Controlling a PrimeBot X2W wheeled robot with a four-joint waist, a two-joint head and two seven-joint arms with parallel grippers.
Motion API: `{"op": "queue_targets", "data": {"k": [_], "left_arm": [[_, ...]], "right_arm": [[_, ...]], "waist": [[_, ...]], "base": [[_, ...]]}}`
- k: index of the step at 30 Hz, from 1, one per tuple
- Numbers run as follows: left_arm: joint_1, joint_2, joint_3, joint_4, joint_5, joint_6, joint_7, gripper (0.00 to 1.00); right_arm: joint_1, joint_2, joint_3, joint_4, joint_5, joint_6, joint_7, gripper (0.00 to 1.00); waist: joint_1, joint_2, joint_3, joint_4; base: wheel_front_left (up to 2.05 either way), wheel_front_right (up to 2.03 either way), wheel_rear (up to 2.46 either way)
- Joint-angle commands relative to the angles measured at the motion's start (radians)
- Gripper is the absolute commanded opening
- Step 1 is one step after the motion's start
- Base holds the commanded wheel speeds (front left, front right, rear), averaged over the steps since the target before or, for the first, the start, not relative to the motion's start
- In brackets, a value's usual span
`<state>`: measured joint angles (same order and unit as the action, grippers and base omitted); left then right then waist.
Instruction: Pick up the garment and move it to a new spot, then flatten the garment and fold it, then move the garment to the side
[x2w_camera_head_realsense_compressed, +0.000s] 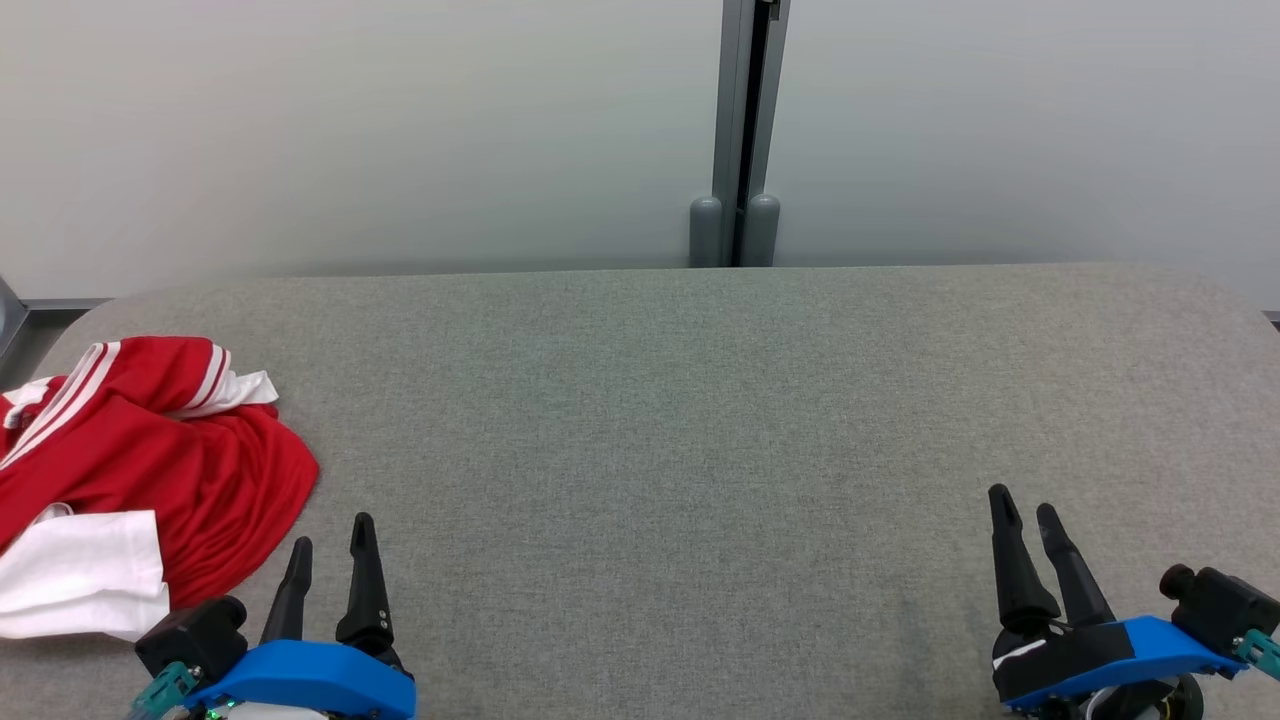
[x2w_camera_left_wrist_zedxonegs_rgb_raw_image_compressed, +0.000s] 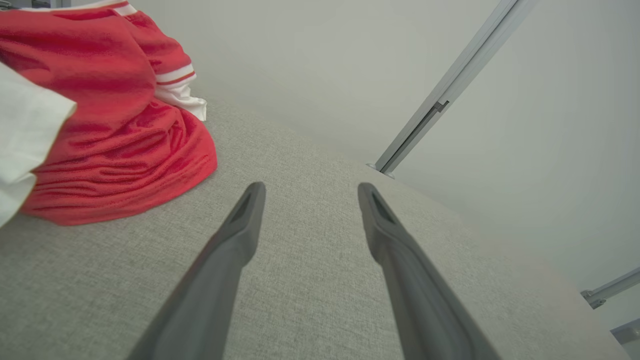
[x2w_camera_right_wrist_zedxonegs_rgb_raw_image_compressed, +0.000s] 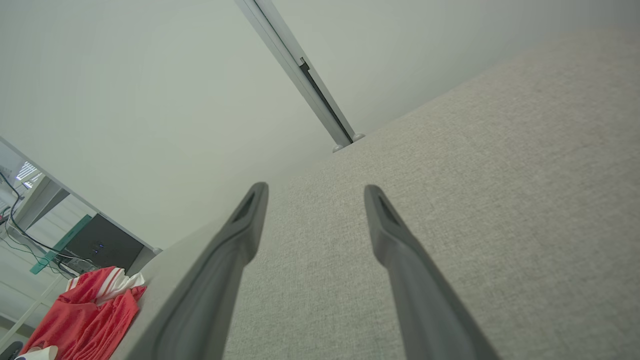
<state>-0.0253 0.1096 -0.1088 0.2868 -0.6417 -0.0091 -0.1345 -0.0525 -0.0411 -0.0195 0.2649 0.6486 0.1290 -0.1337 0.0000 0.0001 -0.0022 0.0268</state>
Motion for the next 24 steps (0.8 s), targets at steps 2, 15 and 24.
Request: {"op": "queue_targets", "data": {"k": [2,15,24], "left_arm": [[-0.009,0.010,-0.006,-0.006,0.036,0.007,-0.011,1.00],[-0.003,0.025,-0.036,0.007,0.148,0.003,-0.044,1.00],[-0.004,0.036,-0.061,0.020,0.224,0.019,-0.057,1.00]], "right_arm": [[-0.001,-0.008,0.001,-0.003,-0.035,0.002,-0.012,1.00],[-0.010,-0.010,-0.008,0.021,-0.180,0.002,-0.037,1.00],[-0.005,-0.011,0.010,0.034,-0.249,0.002,-0.055,1.00]], "waist": [[0.0000,-0.0001,0.001,0.001],[0.0000,-0.0001,0.000,0.005],[0.0000,-0.0001,-0.002,0.010]], "base": [[0.00,0.00,0.00],[0.00,0.00,0.00],[0.00,0.00,0.00]]}}
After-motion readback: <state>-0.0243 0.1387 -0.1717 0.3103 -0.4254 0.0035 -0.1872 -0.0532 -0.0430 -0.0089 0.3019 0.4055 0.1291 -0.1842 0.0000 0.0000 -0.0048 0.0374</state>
